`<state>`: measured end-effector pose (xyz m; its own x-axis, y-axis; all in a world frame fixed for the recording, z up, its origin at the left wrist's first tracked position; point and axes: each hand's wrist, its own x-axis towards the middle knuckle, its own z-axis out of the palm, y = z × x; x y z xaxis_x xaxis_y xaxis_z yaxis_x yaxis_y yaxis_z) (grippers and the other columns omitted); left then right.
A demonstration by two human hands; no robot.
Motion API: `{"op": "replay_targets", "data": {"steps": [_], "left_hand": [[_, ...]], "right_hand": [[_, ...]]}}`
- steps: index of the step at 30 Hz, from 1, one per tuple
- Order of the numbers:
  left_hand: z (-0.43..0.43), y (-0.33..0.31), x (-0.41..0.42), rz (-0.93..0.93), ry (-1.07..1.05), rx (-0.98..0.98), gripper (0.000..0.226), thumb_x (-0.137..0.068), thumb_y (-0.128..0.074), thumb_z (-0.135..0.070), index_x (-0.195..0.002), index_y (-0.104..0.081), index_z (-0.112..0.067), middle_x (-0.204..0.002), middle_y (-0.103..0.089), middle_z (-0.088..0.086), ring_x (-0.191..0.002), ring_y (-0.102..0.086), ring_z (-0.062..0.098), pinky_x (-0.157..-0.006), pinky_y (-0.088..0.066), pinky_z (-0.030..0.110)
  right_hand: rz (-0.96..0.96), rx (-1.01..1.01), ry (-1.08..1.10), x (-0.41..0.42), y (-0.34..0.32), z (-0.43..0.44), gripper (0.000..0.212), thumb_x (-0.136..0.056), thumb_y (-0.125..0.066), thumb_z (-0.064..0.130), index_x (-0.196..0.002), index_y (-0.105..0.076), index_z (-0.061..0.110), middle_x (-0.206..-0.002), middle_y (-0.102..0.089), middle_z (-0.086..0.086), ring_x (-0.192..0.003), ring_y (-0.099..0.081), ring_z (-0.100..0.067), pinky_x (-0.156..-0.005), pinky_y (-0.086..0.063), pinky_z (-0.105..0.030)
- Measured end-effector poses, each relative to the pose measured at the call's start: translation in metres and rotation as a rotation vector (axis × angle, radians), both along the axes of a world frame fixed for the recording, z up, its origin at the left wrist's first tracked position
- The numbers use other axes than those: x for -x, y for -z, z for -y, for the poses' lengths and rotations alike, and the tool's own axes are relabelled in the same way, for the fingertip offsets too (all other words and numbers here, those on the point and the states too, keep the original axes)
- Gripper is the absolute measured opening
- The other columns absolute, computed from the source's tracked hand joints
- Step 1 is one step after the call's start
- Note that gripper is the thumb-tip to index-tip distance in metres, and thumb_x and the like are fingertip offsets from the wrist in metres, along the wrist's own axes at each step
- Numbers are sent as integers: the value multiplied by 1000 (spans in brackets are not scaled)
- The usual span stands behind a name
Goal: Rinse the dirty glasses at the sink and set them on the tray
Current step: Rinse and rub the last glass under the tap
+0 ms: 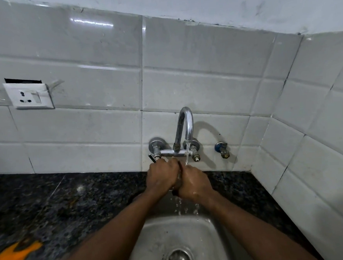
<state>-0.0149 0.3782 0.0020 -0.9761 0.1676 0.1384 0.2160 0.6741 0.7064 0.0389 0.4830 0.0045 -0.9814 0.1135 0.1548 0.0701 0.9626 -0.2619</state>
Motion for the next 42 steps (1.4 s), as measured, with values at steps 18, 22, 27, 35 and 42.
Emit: {"op": "replay_targets", "data": {"steps": [18, 22, 27, 35, 42], "left_hand": [[14, 9, 2, -263, 231, -112, 41, -96, -42, -41, -81, -65, -11, -77, -67, 5, -67, -58, 22, -64, -44, 34], [4, 6, 4, -5, 20, 15, 46, -102, -33, -42, -107, -62, -7, -104, -64, 17, -84, -58, 27, -71, -43, 33], [9, 3, 0, -193, 258, -244, 30, -102, -46, -31, -104, -70, -13, -91, -71, 6, -77, -63, 17, -67, -45, 23], [1, -6, -1, 75, 56, -398, 65, -102, -23, -59, -80, -63, -12, -75, -69, 9, -68, -67, 23, -68, -55, 33], [7, 17, -1, 473, -25, -606, 61, -104, -34, -51, -89, -67, -1, -73, -70, 15, -56, -61, 24, -49, -48, 28]], "right_hand": [[233, 357, -68, -4, -11, -12, 67, -59, -85, 26, -120, -57, 27, -105, -70, 2, -95, -68, -16, -87, -57, -42], [-18, -147, -82, -4, -5, -2, 91, -63, -82, 34, -140, -36, 22, -117, -65, -4, -97, -66, -25, -82, -56, -39], [225, 466, -79, -9, -15, -10, 77, -63, -85, 22, -129, -45, 21, -108, -65, 3, -91, -64, -9, -80, -58, -31], [-43, 292, -214, -11, 3, -10, 114, -67, -84, 28, -152, -9, 39, -129, -60, 0, -101, -65, -18, -85, -57, -39], [-301, 657, -67, -17, 13, -15, 70, -73, -83, 30, -123, -35, 30, -109, -62, 13, -98, -66, -6, -75, -57, -18]]}}
